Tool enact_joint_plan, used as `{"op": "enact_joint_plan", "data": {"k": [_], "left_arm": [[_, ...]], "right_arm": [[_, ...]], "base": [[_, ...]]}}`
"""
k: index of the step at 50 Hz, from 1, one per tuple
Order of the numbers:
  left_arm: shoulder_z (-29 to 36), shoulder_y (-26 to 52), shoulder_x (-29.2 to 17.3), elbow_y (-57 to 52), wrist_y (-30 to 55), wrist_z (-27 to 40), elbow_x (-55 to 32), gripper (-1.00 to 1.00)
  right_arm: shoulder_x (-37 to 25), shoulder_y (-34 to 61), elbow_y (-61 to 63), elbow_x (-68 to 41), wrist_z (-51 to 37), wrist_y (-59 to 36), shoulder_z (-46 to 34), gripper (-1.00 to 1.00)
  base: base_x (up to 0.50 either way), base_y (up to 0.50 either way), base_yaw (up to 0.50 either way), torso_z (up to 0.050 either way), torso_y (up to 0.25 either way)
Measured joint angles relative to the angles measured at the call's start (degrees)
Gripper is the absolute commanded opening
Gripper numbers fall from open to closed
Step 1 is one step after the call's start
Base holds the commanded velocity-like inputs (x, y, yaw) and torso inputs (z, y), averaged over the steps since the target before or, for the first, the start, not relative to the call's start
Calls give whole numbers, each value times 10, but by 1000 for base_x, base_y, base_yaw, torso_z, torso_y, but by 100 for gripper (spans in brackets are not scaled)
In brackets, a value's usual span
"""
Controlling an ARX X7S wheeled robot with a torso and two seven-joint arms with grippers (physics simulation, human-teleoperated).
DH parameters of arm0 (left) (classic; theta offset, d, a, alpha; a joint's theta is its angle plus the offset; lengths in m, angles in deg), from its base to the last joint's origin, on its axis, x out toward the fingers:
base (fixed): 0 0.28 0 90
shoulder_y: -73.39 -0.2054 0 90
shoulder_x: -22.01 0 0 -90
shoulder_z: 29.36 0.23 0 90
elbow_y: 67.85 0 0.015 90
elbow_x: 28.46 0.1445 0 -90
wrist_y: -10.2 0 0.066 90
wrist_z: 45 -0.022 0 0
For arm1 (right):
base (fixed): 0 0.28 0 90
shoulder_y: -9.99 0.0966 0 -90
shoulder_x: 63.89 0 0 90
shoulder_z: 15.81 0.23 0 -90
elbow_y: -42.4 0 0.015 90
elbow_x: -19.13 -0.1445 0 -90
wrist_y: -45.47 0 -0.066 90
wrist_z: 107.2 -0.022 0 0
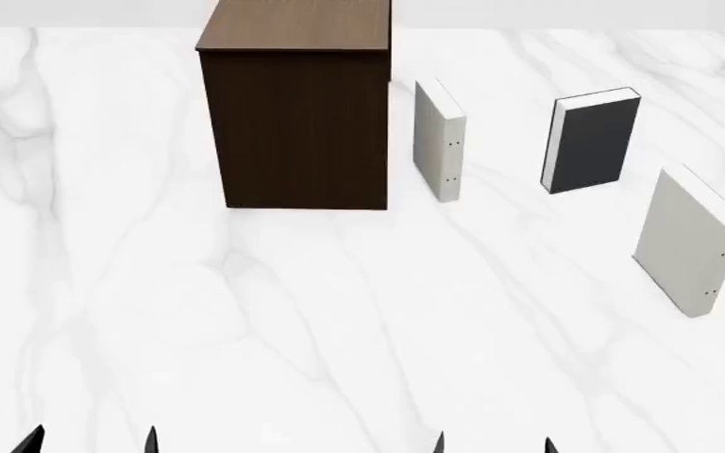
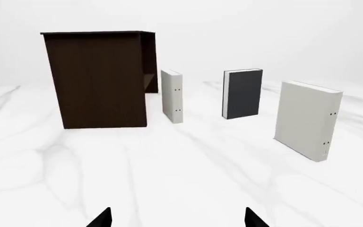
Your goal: Pick up the book in the middle and place it on the cabinet shelf.
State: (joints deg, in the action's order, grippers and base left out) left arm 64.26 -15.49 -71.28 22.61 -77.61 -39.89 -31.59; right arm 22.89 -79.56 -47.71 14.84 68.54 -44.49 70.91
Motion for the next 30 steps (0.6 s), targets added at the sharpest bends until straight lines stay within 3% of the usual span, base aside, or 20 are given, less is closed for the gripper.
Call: {"op": "enact_joint_plan", "data": {"k": [14, 30], "left_arm": [[-3, -19, -28, -147, 42, 22, -9, 100], [-28, 2, -61, -376, 166, 47, -31, 100]], "right_arm": [[-19, -12, 131, -34, -29, -58, 7, 100], [-54, 7, 355, -24, -58, -165, -8, 100]], "base": [[0, 0, 0, 0, 0], [0, 0, 0, 0, 0]]}}
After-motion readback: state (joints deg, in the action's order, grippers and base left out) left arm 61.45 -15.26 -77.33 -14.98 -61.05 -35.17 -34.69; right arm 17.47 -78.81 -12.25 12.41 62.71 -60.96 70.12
